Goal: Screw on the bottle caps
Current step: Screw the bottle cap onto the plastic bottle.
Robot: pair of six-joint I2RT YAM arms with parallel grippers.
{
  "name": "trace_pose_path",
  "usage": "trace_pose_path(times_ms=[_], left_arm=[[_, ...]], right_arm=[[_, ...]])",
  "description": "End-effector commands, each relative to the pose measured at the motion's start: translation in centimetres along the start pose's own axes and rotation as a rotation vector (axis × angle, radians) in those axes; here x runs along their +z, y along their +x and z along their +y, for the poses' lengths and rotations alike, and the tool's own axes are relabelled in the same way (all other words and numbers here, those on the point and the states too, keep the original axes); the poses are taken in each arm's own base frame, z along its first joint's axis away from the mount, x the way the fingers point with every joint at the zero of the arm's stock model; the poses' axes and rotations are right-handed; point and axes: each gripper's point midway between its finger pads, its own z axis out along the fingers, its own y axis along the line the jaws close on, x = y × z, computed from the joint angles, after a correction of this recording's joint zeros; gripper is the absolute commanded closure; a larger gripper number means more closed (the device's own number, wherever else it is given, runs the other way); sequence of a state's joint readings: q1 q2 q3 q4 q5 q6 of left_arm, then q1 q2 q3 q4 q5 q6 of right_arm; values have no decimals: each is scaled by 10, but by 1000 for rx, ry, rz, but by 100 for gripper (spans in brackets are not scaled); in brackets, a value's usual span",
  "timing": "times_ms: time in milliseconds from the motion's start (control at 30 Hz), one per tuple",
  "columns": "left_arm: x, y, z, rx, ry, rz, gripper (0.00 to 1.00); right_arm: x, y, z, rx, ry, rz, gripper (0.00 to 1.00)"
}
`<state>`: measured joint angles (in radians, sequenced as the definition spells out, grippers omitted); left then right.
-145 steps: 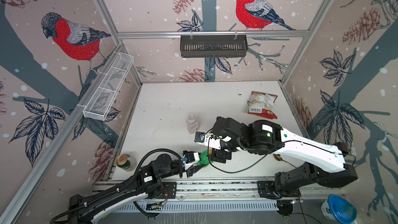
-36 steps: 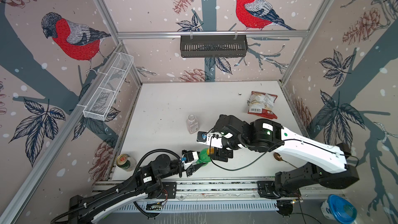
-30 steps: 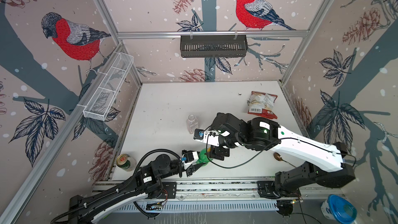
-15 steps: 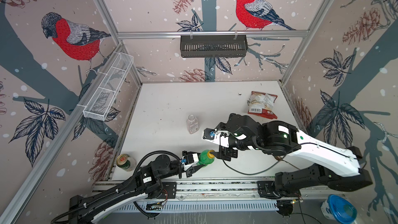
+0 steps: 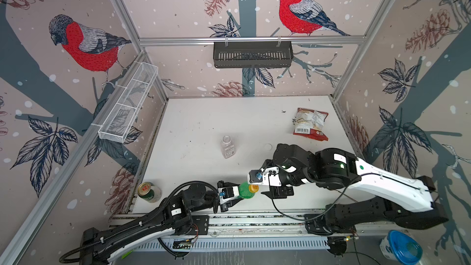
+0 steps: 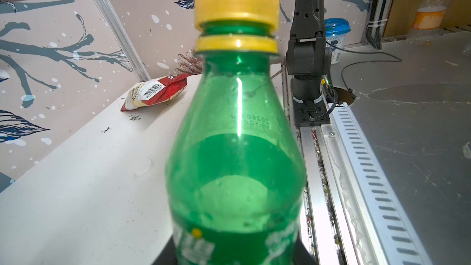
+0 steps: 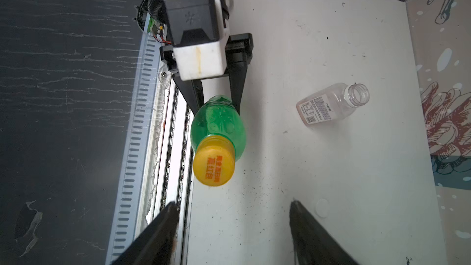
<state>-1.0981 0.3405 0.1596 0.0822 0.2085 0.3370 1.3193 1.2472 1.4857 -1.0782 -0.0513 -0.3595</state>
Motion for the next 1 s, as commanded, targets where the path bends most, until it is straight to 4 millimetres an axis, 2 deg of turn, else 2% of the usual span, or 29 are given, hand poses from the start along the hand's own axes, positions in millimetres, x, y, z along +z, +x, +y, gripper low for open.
trace_pose_path(times_ms=[0,200,367,600,800,967], left_arm=[[1,-2,-1,15,8,-6,86],[3,-1,-3,11,21,0,86],[3,-1,-3,10,21,0,86],[3,0,-3,7,20,1,86],[3,-2,-3,6,18,-4,86],[3,-3,-2,6,15,-9,86]], right_arm=[[5,-4,9,-42,-18,-17,31],[15,-5,12,-77,17,-13,39],[23,-6,2,-80,81,-12,51],[30,-5,3,-88,88,-11,53],[32,-1,6,-82,75,0,59],[34,2,7,-69,71,7,59]])
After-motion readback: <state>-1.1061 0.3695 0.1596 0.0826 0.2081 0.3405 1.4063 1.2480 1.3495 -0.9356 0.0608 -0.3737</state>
